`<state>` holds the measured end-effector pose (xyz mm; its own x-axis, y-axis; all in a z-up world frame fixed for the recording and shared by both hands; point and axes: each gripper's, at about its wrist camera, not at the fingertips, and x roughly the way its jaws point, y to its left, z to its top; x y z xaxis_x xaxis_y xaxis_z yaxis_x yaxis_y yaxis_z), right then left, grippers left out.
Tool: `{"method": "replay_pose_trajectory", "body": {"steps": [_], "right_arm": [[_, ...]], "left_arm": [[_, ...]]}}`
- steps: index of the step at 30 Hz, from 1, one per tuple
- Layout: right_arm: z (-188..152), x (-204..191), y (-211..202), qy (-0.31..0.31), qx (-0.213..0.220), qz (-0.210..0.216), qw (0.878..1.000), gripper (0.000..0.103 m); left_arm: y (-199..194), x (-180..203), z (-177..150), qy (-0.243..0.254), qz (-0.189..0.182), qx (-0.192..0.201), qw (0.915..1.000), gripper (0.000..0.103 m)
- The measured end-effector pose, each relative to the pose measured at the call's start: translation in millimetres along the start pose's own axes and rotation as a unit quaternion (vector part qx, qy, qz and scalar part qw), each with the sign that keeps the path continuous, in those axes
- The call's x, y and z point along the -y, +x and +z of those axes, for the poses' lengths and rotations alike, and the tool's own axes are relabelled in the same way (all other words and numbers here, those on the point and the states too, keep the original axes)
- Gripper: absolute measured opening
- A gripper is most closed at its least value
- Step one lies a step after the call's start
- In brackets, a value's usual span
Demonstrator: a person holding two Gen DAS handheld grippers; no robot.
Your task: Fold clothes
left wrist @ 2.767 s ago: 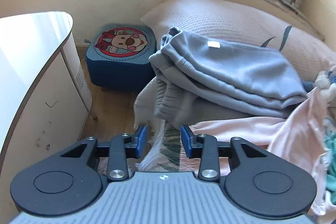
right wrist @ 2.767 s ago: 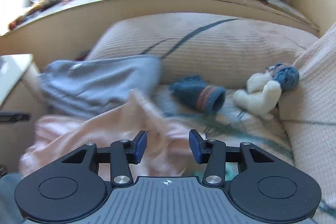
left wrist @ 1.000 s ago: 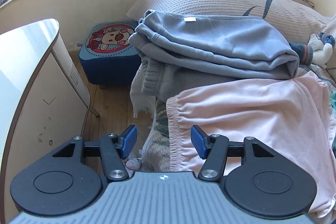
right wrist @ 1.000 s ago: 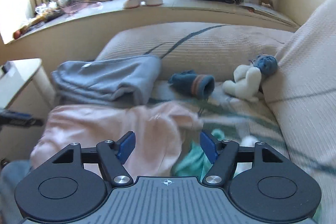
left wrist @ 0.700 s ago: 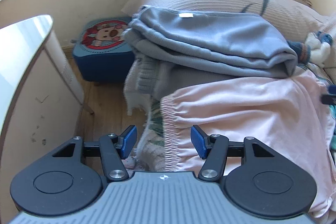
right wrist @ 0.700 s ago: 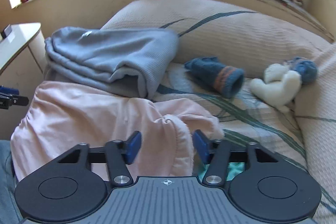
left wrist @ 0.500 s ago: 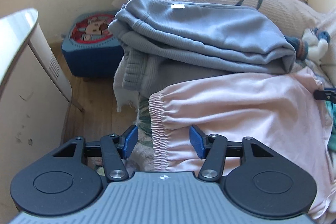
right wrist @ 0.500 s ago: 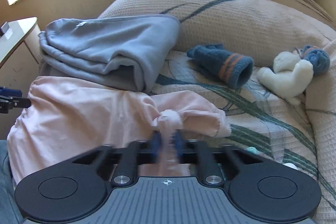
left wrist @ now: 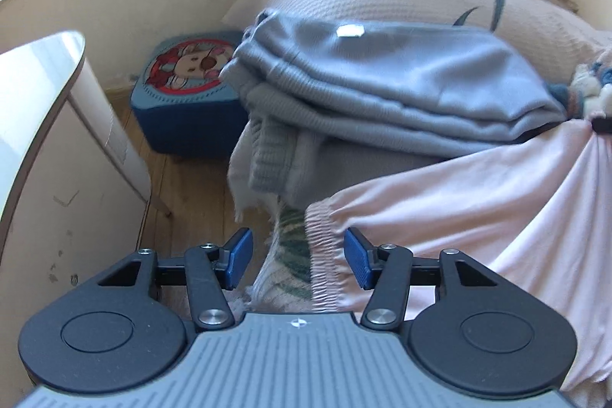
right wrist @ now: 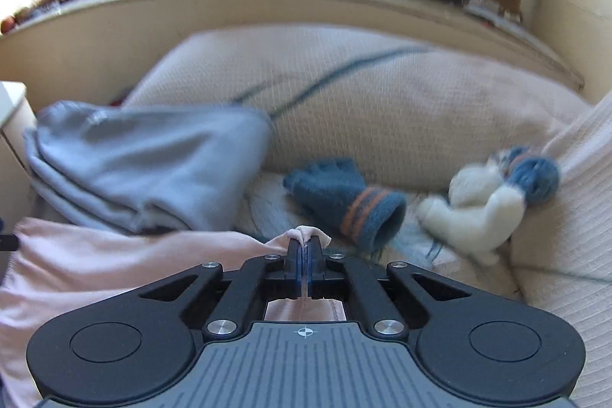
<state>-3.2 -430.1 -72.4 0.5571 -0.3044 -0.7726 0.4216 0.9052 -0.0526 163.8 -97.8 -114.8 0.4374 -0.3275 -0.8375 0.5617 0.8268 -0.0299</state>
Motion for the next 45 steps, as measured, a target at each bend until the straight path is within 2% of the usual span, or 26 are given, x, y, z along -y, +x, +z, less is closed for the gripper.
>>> {"method": "replay_pose_trajectory", "body": {"steps": [2,4,8,10,11,13,15,18,20,22,25,27,32,34,40,42,43,45], "right_arm": [[-6.6,5.7,18.8,0.019,-0.024,-0.001,1.000,0.009],[-11.1,11.3,23.9,0.030,-0.031,-0.009,0.999,0.018],[-13.0,22.6,-10.4,0.054,0.001,-0.020,0.998,0.034],[-15.8,20.2,-36.2,0.047,0.024,-0.027,0.998,0.049],[-19.1,14.3,-49.8,0.035,0.035,-0.024,0.998,0.051],[-26.8,-2.2,-71.6,0.026,0.042,0.006,0.999,0.051],[-38.9,-25.1,-88.0,0.014,0.040,0.042,0.998,0.051],[-64.2,-70.2,-95.7,-0.017,0.027,0.094,0.995,0.051],[-77.3,-95.9,-94.3,-0.031,0.016,0.121,0.992,0.051],[-84.1,-113.4,-88.5,-0.039,0.002,0.139,0.989,0.051],[-90.3,-134.2,-78.0,-0.051,-0.020,0.159,0.986,0.051],[-91.3,-138.5,-74.1,-0.050,-0.028,0.162,0.985,0.051],[-97.7,-140.3,-76.0,-0.046,-0.040,0.159,0.985,0.051],[-98.8,-140.3,-70.4,-0.046,-0.051,0.157,0.985,0.051],[-102.0,-140.6,-61.3,-0.043,-0.064,0.151,0.986,0.051],[-102.8,-141.1,-60.8,-0.042,-0.066,0.151,0.985,0.051],[-103.0,-141.5,-60.9,-0.042,-0.066,0.151,0.985,0.051],[-102.7,-142.3,-61.2,-0.041,-0.065,0.150,0.986,0.051]], "left_arm": [[-1.1,-3.4,-2.4,-0.003,0.004,-0.001,1.0000,0.051],[-4.8,-8.1,-5.0,-0.007,0.008,0.001,0.9999,0.051],[-16.2,-24.1,-11.1,-0.028,0.001,0.002,0.9996,0.057],[-20.4,-32.7,-15.2,-0.049,-0.019,-0.004,0.9986,0.057],[-22.3,-36.2,-18.8,-0.062,-0.042,-0.006,0.9972,0.060],[-26.0,-43.2,-27.2,-0.088,-0.095,-0.006,0.9915,0.063],[-26.5,-43.9,-37.2,-0.100,-0.125,-0.005,0.9871,0.066],[-23.2,-37.5,-51.5,-0.081,-0.120,-0.004,0.9895,0.066],[-21.3,-35.5,-58.2,-0.087,-0.141,-0.009,0.9861,0.066],[-22.3,-32.8,-62.3,-0.094,-0.170,-0.006,0.9808,0.066],[-16.9,-22.6,-61.3,-0.082,-0.165,-0.009,0.9828,0.066],[-6.5,-22.0,-59.0,-0.095,-0.160,-0.024,0.9821,0.066],[-0.3,-27.9,-56.8,-0.108,-0.150,-0.023,0.9825,0.066],[4.6,-29.2,-55.8,-0.119,-0.157,-0.032,0.9800,0.066],[12.1,-22.5,-54.2,-0.121,-0.156,-0.041,0.9794,0.059],[14.0,-21.4,-53.3,-0.124,-0.160,-0.047,0.9782,0.054],[13.8,-21.2,-52.7,-0.125,-0.164,-0.048,0.9772,0.045],[12.6,-20.4,-51.3,-0.128,-0.172,-0.051,0.9755,0.035]]}}
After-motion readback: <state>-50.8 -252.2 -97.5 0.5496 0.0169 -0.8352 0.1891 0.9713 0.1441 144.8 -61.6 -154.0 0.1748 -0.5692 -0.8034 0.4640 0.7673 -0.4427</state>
